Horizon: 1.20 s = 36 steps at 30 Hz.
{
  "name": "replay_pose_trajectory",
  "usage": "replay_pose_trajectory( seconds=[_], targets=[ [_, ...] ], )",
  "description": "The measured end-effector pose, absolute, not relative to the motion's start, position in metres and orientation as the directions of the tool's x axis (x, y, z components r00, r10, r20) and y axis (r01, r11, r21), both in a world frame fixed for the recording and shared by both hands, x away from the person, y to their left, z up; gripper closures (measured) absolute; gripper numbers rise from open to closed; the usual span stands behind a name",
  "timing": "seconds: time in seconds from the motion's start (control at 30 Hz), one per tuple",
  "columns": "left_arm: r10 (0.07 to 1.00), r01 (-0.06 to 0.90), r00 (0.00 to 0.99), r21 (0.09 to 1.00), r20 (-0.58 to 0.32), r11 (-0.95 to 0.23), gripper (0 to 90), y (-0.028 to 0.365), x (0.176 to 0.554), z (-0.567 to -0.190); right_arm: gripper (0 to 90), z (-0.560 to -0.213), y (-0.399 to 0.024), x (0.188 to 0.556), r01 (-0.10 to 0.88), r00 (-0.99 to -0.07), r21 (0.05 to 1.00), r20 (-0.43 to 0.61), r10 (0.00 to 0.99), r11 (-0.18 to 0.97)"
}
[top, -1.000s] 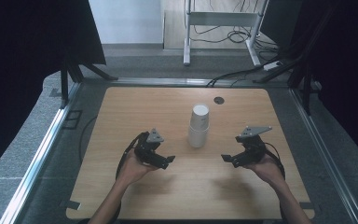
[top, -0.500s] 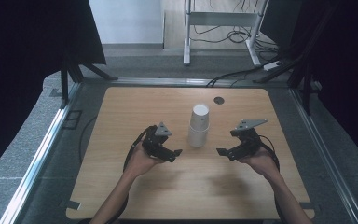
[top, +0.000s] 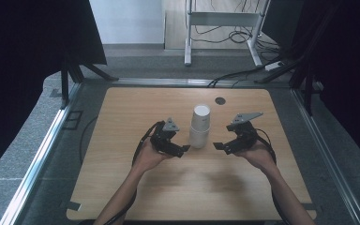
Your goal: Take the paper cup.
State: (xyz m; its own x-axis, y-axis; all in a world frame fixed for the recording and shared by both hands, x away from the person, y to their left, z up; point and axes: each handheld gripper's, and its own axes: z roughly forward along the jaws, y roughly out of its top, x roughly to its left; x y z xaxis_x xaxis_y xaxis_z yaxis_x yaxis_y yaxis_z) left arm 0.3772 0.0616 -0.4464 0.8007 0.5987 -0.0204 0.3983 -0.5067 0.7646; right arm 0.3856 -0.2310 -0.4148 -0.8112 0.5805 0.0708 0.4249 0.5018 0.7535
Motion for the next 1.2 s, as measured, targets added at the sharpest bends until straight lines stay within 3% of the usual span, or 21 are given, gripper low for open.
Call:
replay_pose_trajectory(
  seconds=[1.2],
  targets=[
    [0.597, 0.383, 0.802, 0.784, -0.02, -0.488, 10.1, 0.022, 0.412, -0.45, 12.4, -0.384, -0.192, 0.422, 0.393, -0.842, 0.7, 0.014, 0.539, 0.597]
  ],
)
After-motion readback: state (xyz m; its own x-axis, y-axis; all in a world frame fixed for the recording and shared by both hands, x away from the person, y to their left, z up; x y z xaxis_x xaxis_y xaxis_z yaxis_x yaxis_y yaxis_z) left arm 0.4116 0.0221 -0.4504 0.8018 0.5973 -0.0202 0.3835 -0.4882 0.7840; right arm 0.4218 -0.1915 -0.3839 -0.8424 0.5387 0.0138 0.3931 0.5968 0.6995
